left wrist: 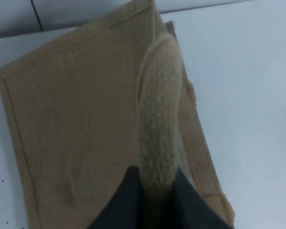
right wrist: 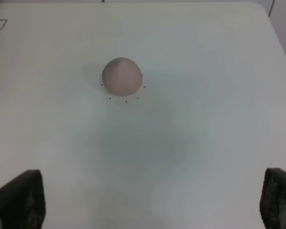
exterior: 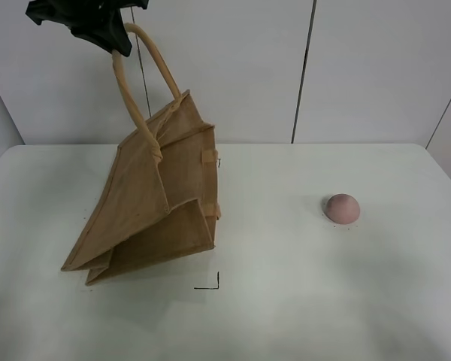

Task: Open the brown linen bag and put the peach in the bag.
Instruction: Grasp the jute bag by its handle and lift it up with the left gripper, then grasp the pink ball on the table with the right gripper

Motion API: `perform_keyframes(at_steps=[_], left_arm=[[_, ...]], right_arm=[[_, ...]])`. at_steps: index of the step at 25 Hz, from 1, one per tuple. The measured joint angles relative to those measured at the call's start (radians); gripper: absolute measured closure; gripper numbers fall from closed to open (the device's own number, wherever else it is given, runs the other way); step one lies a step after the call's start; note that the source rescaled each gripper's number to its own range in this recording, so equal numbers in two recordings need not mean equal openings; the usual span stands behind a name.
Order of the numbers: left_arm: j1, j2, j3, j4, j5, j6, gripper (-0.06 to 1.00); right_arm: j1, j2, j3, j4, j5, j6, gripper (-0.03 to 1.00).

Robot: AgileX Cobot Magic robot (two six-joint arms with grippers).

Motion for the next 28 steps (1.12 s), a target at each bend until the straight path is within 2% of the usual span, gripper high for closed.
perform_keyframes(at_steps=[15, 22, 28], left_arm=[[0.000, -0.046, 0.000, 0.001, 0.000, 0.017, 0.94], [0.000, -0.046, 0.000, -0.001, 0.000, 0.018, 0.94], [0.000, -0.046, 0.000, -0.003, 0.000, 0.018, 0.94]], right_arm=[[0.000, 0.033, -0.002, 0.000, 0.000, 0.000, -0.03], [0.000, 0.465, -0.108, 0.009, -0.101, 0.007, -0.03], [0.000, 1.003, -0.319, 0.013, -0.145, 0.008, -0.03]])
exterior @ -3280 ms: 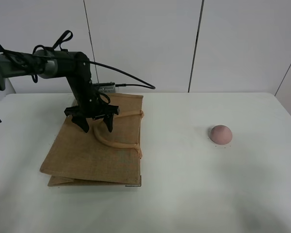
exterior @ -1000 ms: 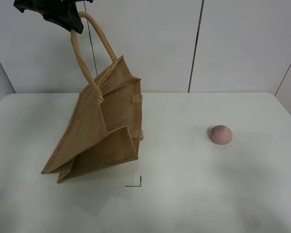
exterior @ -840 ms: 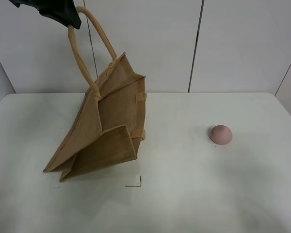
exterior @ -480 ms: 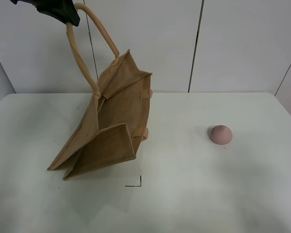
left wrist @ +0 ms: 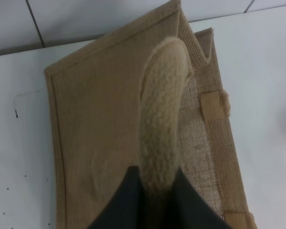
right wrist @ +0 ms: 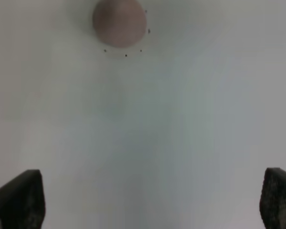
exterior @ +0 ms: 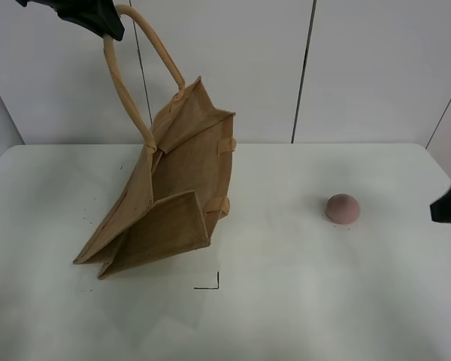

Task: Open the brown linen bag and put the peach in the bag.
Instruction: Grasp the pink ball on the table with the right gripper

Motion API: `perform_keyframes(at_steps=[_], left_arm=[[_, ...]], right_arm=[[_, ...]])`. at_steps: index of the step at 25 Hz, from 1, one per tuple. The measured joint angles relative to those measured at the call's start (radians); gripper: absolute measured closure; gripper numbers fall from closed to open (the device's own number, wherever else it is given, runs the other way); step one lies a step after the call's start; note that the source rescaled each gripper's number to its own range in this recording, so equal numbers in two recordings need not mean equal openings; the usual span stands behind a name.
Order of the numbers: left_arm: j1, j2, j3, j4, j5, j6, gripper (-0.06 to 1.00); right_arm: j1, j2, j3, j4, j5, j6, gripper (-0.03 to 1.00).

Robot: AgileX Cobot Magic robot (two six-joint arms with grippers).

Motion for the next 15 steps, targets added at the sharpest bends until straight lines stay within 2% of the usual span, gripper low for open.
perform_keyframes(at_steps=[7, 11, 15], left_arm=[[0.000, 0.000, 0.000, -0.001, 0.000, 0.000, 0.94], [0.000, 0.000, 0.000, -0.001, 0.000, 0.001, 0.94], [0.000, 0.000, 0.000, -0.001, 0.000, 0.001, 0.94]], right_arm=[[0.000, 0.550, -0.356, 0.003, 0.014, -0.010, -0.03], [0.005, 0.787, -0.571, 0.007, 0.078, -0.020, -0.03], [0.053, 0.932, -0.700, 0.017, 0.117, -0.045, -0.03]])
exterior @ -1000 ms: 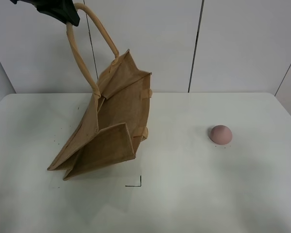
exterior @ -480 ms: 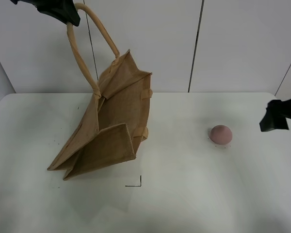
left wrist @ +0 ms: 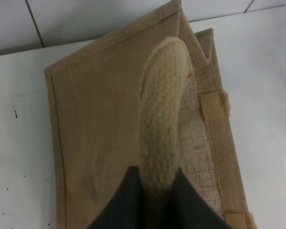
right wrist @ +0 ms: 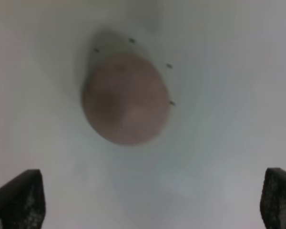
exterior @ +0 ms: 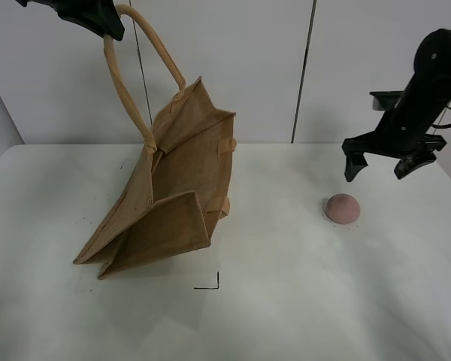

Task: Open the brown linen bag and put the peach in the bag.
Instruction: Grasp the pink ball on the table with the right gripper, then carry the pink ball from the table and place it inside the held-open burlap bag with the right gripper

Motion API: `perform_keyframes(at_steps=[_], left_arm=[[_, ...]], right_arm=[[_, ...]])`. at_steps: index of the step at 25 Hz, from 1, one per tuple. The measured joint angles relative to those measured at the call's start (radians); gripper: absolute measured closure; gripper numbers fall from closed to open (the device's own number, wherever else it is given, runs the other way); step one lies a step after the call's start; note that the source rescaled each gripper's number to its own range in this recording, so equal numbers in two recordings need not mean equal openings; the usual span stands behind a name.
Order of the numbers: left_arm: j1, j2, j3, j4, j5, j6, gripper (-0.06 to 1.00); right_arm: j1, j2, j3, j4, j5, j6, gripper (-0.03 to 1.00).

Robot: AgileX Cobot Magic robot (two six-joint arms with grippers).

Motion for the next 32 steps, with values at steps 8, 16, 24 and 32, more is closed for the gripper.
perform_keyframes(at_steps=[8, 16, 24, 32], left_arm=[[0.000, 0.000, 0.000, 0.000, 0.000, 0.000, 0.94], [0.000, 0.000, 0.000, 0.000, 0.000, 0.000, 0.94], [0.000, 0.000, 0.000, 0.000, 0.000, 0.000, 0.94], [0.000, 0.000, 0.000, 0.000, 0.000, 0.000, 0.94]], right_arm=[[0.017, 0.150, -0.029, 0.021, -0.033, 0.000, -0.03], [0.017, 0.264, -0.029, 0.021, -0.133, 0.003, -0.03], [0.017, 0.286, -0.032, 0.023, -0.134, 0.003, 0.54], [0.017, 0.225, -0.152, 0.056, -0.050, -0.015, 0.97]])
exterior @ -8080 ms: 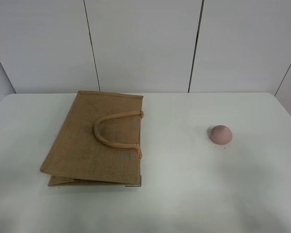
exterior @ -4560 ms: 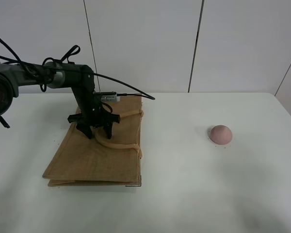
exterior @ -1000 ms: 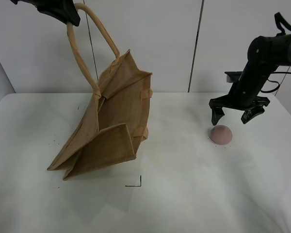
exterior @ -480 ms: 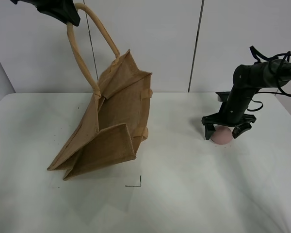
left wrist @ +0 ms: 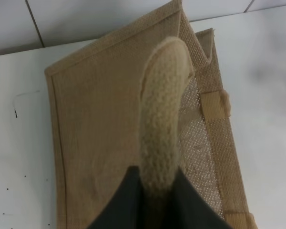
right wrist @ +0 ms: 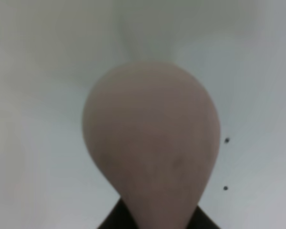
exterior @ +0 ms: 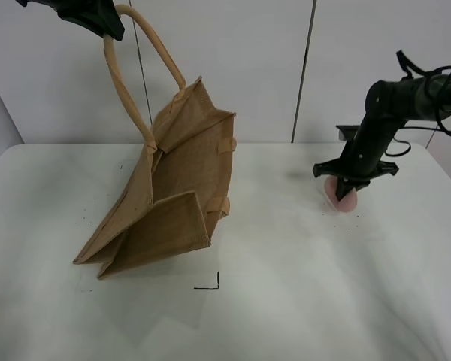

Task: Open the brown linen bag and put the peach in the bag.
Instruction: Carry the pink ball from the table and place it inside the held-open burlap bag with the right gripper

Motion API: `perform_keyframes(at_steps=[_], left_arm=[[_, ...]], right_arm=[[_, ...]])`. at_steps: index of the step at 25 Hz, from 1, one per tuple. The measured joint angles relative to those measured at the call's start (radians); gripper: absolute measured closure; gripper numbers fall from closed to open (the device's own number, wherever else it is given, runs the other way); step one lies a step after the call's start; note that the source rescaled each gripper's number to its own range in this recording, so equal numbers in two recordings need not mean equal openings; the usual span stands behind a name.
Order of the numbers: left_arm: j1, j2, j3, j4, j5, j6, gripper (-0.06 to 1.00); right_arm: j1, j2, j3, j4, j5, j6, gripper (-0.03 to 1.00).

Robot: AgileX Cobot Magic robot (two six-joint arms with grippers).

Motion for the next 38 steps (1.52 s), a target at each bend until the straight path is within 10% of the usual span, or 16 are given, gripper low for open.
perform_keyframes(at_steps=[12, 22, 38], left_arm=[[0.000, 0.000, 0.000, 0.000, 0.000, 0.000, 0.94], [0.000, 0.000, 0.000, 0.000, 0.000, 0.000, 0.94], [0.000, -0.013, 0.000, 0.026, 0.000, 0.003, 0.94]], right_arm=[[0.102, -0.128, -0.347, 0.347, 0.184, -0.162, 0.97], [0.355, -0.061, -0.348, 0.471, 0.073, -0.367, 0.97], [0.440, 0.159, -0.348, 0.625, -0.108, -0.503, 0.97]])
